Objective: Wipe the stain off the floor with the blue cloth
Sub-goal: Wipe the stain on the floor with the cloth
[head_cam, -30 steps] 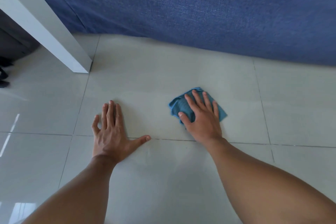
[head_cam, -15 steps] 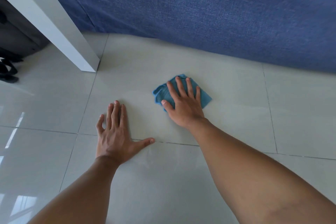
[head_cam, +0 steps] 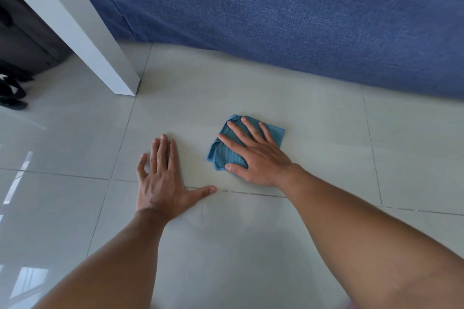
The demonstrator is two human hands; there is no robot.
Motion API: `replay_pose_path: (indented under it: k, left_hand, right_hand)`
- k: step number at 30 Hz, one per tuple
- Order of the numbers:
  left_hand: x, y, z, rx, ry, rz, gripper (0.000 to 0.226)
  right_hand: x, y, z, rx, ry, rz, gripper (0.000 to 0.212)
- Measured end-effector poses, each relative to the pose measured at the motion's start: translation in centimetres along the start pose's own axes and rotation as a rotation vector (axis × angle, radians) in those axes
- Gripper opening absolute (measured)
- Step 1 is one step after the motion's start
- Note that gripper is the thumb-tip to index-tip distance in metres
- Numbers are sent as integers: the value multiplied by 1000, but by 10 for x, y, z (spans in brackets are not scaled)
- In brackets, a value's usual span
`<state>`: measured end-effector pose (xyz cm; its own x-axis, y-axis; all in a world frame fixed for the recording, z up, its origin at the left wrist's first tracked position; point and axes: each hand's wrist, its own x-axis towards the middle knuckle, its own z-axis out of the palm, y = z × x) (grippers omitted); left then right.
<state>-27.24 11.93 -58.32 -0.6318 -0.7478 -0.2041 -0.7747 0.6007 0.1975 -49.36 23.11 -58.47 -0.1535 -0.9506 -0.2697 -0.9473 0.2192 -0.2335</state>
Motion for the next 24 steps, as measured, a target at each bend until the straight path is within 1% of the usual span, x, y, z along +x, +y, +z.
replay_pose_path:
  k: [3,6,11,15,16,18,20,24]
  left_hand:
    - [0,-1,1,7,5,8,146]
    - [0,-1,0,14,7,7,147]
    - [0,-1,-1,20,3,0,146]
    - [-1,0,-1,16,-3,-6,147]
    - [-1,0,-1,11,-6,-6,147]
    - [-1,1,-1,-1,-4,-13,147]
    - [-1,1,-2,-9,-5,-19,148]
    - [-1,0,-4,-18,-12,-17,147]
  right_hand:
    - [13,-20,5,29,22,-29,77]
    - [28,-35,4,80,2,-54,75]
    - [34,-38,-1,193,-28,-83,53]
    - [26,-27,-3,227,-29,-125,49]
    - [21,-24,-1,230,-3,-94,50]
    - [10,-18,5,192,82,28,54]
    - [1,-11,10,154,166,191,57]
    - [-17,-2,17,199,243,518,59]
